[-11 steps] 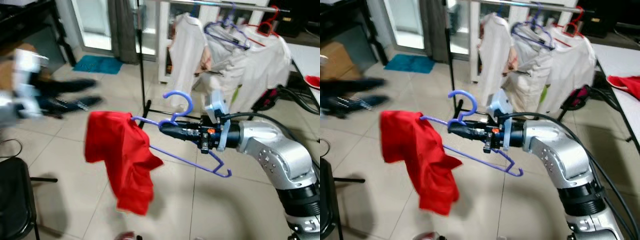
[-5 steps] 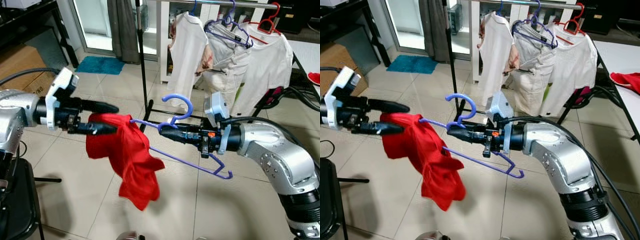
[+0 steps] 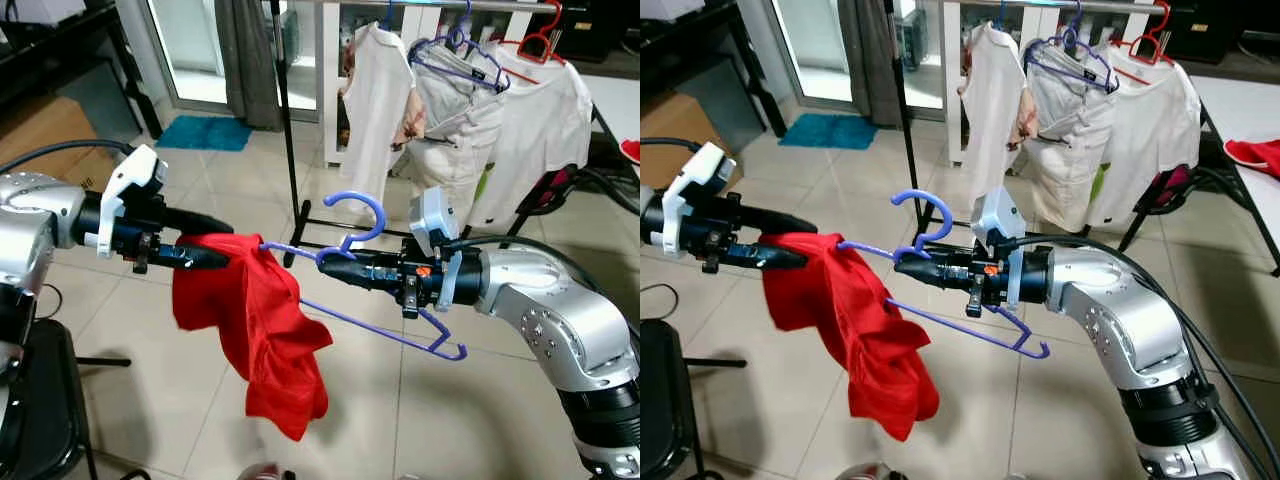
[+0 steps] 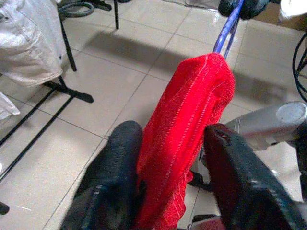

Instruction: Hang hanger

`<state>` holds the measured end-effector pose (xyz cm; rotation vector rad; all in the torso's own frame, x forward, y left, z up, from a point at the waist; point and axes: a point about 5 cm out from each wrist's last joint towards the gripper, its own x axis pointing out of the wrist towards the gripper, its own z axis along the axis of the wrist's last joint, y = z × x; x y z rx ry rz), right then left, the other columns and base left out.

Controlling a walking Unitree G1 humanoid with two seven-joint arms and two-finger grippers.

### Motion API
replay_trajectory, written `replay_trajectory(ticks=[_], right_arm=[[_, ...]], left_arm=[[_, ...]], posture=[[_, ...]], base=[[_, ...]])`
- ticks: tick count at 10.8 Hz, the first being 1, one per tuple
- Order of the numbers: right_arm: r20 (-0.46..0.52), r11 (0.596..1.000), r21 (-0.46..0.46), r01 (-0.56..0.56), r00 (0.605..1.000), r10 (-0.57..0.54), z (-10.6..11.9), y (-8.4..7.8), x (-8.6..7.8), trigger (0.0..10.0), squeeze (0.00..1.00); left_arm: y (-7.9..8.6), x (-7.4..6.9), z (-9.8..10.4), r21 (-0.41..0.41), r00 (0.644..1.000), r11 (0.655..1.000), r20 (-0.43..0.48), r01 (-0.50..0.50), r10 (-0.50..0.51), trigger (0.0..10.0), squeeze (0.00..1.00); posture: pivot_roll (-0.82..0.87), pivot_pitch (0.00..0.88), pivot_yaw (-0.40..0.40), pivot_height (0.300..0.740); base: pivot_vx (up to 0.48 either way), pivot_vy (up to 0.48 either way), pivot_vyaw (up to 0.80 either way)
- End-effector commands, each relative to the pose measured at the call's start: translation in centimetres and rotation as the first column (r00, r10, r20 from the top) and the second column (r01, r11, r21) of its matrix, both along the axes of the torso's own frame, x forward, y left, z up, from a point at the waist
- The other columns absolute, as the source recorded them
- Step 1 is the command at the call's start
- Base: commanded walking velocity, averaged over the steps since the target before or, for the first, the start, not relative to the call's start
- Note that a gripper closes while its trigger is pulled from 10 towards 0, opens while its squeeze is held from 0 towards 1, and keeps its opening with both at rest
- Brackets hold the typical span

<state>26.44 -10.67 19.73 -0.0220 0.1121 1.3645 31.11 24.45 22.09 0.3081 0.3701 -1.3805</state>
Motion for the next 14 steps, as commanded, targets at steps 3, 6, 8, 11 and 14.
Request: replay_trajectory(ticks=[3, 6, 8, 11, 14], right_arm=[[0.049, 0.999, 0.025, -0.044, 0.998, 0.042, 1.0, 0.4, -0.6, 10.0, 0.0], [0.052, 0.998, 0.018, -0.052, 0.997, 0.051, 1.1, 0.6, -0.5, 10.0, 0.0], [0.052, 0.999, 0.015, -0.051, 0.997, 0.05, 1.1, 0.6, -0.5, 10.0, 0.0], [0.052, 0.999, 0.014, -0.051, 0.997, 0.05, 1.1, 0.5, -0.4, 10.0, 0.0], [0.048, 0.998, 0.06, -0.017, 0.999, 0.014, 1.6, 0.3, 0.4, 10.0, 1.0]], left_arm=[[-1.0, 0.3, -0.6, 0.041, 0.998, 0.998, -0.024, 0.057, -0.056, 0.0, 0.0], [-2.3, 0.6, -0.4, 0.009, 0.995, 0.996, -0.012, 0.094, -0.094, 0.0, 0.0], [-2.4, 0.6, 0.0, -0.025, 0.995, 0.995, -0.007, 0.095, -0.095, 0.0, 0.0], [-2.0, -0.1, -0.6, -0.066, 0.996, 0.994, -0.019, 0.087, -0.089, 0.0, 0.0], [-1.3, -1.5, -0.9, -0.133, 0.998, 0.99, -0.043, 0.05, -0.056, 0.0, 0.0]], posture=[[-0.04, 0.007, 0.103, 0.74], [-0.03, 0.008, 0.098, 0.74], [-0.03, 0.005, 0.094, 0.74], [-0.03, 0.003, 0.08, 0.74], [-0.01, 0.007, 0.059, 0.74]], base=[[0.0, 0.0, 0.0], [0.0, 0.0, 0.0], [0.0, 0.0, 0.0], [0.0, 0.0, 0.0], [0.0, 0.0, 0.0]])
